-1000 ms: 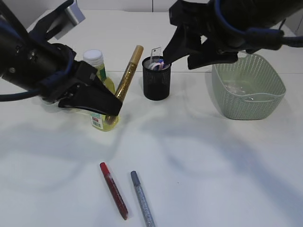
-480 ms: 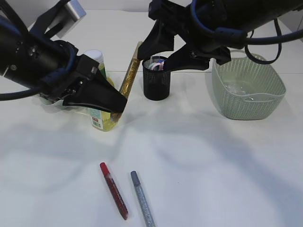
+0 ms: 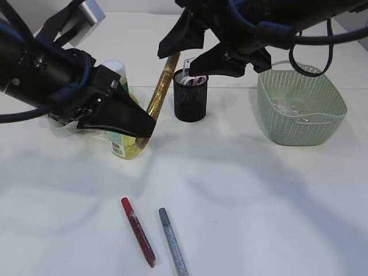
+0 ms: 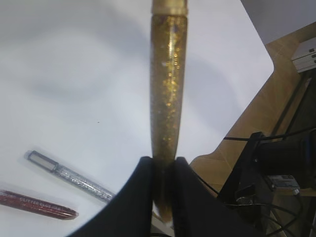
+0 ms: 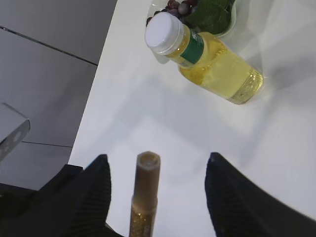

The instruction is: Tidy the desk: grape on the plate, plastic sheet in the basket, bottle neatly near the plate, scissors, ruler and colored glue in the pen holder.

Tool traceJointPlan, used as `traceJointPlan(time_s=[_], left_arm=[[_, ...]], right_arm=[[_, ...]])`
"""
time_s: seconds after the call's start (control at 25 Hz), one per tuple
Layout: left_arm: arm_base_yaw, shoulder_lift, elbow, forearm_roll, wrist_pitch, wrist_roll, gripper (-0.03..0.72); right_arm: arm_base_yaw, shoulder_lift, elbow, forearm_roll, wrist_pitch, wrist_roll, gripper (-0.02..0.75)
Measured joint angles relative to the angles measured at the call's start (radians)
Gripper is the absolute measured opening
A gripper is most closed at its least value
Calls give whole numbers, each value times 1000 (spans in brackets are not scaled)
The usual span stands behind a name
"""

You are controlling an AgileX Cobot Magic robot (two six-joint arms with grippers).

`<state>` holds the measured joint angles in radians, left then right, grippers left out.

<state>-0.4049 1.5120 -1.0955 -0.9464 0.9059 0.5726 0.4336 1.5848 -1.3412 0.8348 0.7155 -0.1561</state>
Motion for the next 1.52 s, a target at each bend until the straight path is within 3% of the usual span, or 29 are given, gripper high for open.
traceJointPlan(time_s=[0.88,0.96,1.24,1.52], left_arm=[[0,0,0,-156,-14,53,63],[0,0,0,-162,-14,53,63],[0,0,0,-169,-24,54,63],[0,0,0,-169,-33,56,63]], right_arm=[[4,0,0,90,-21,-52,470],[4,0,0,96,-21,-53,440],[4,0,0,110,-14,-72,225],[4,0,0,114,12,-119,153]])
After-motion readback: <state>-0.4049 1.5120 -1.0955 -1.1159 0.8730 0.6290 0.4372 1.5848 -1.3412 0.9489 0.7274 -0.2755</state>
